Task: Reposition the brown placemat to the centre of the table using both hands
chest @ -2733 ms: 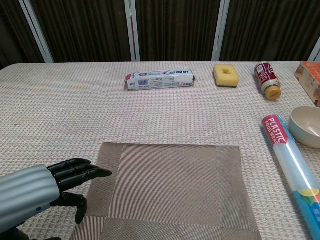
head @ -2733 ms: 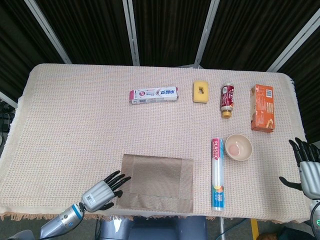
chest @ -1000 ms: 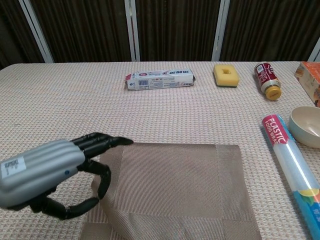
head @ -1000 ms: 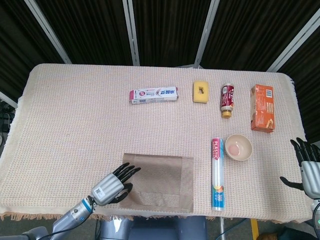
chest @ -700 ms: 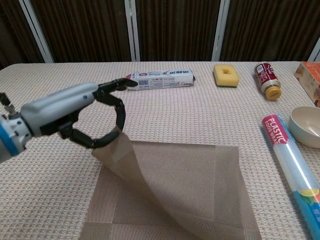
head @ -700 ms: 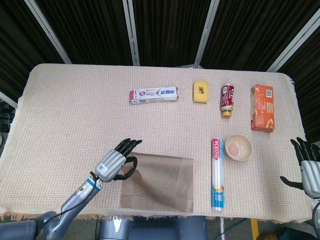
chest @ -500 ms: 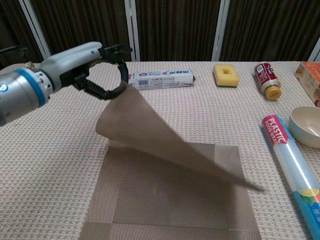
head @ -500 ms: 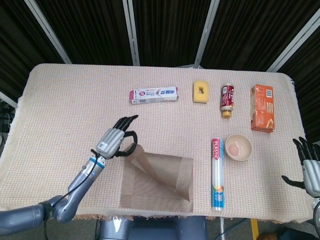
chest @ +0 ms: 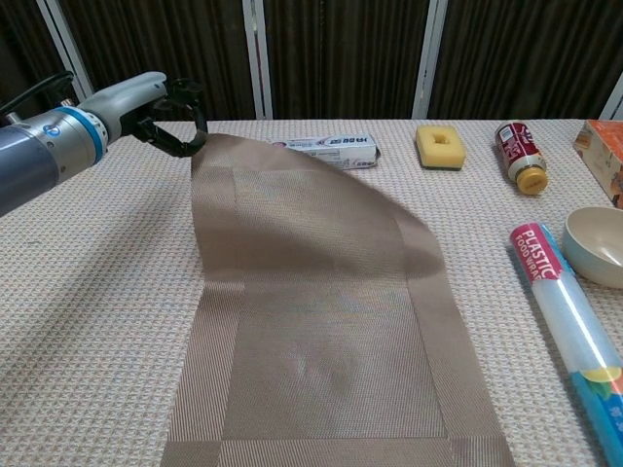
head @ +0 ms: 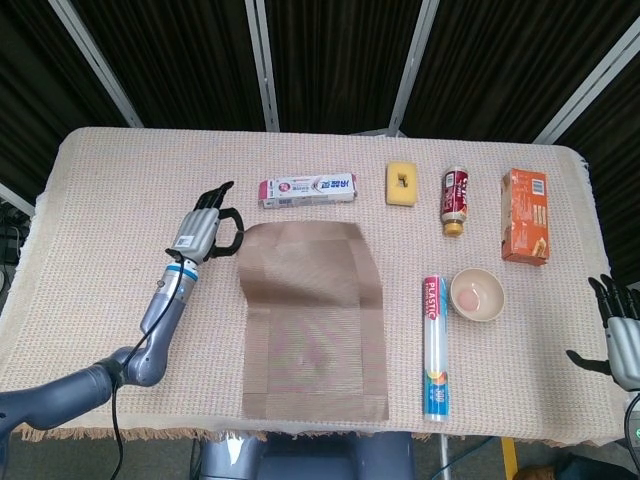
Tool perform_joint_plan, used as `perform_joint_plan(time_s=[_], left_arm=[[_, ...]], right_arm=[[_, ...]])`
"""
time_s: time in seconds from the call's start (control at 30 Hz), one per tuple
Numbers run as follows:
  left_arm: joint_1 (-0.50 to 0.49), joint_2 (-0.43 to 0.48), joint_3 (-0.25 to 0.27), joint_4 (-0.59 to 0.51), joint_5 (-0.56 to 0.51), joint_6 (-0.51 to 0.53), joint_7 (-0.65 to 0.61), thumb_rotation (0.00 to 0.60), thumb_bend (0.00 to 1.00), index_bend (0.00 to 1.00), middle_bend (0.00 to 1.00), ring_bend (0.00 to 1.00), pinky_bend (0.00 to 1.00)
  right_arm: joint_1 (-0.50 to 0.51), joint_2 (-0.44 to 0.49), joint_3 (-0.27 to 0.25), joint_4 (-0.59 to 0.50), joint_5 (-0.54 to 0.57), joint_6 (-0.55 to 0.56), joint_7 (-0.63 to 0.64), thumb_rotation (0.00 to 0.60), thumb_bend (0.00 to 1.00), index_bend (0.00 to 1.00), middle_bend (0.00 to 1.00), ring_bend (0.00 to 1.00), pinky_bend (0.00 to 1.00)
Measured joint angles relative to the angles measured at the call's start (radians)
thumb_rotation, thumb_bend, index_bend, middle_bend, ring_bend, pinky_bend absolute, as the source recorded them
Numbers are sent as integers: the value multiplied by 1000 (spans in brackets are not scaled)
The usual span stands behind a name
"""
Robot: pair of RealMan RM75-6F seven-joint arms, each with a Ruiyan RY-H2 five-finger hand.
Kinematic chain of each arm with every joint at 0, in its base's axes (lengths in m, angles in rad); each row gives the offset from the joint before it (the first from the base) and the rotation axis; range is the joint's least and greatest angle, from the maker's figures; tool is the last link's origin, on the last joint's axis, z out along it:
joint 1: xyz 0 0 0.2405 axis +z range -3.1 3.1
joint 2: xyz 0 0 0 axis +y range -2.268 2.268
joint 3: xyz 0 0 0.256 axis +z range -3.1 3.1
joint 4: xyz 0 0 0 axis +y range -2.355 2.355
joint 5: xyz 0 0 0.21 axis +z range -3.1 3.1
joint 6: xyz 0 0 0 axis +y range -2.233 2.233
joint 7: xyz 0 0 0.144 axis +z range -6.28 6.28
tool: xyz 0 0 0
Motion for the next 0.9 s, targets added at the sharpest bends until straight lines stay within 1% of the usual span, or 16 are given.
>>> perform_joint_plan(time_s=[0.03,0.1,0.17,0.2,0.27,0.37,0.57,0.7,0.73,0.8,0.9], left_arm=[[2,-4,11,21,8,0,-16,600,468,607,0,0,0],[8,-9,29,50,24,2,-32,600,320,346,0,0,0],[16,-13,51,81,47,9,-45,600,113,54,0,0,0],[21,-13,62,92,56,12,-47,600,49,1,0,0,0],[35,-8,81,107,70,24,-55,600,9,0,0,0,0],[58,17,89,98,83,57,-64,600,0,0,0,0,0],[117,116,107,-7,110,133,-52,600,0,0,0,0,0],[173,212,125,-137,113,188,-5,600,0,0,0,0,0],[194,246,133,-186,112,209,17,600,0,0,0,0,0],[231,298,146,-263,109,246,52,600,0,0,0,0,0],[310,391,179,-403,107,324,105,600,6,0,0,0,0]], right_arm=[[1,-1,0,1,0,-1,-2,600,0,0,0,0,0],[3,-4,-2,5,0,-5,-7,600,0,0,0,0,0],[6,-7,-2,8,-1,-11,-10,600,0,0,0,0,0],[8,-9,-3,8,-1,-13,-11,600,0,0,0,0,0],[8,-10,-4,9,-4,-13,-13,600,0,0,0,0,0],[7,-9,-5,3,-12,-5,-14,600,0,0,0,0,0],[3,-3,-14,-15,-47,12,-16,600,0,0,0,0,0],[3,4,-27,-31,-92,18,-10,600,0,0,0,0,0],[4,6,-32,-35,-107,18,-5,600,0,0,0,0,0],[8,11,-46,-42,-152,18,9,600,0,0,0,0,0],[25,19,-70,-43,-236,6,10,600,0,0,0,0,0]])
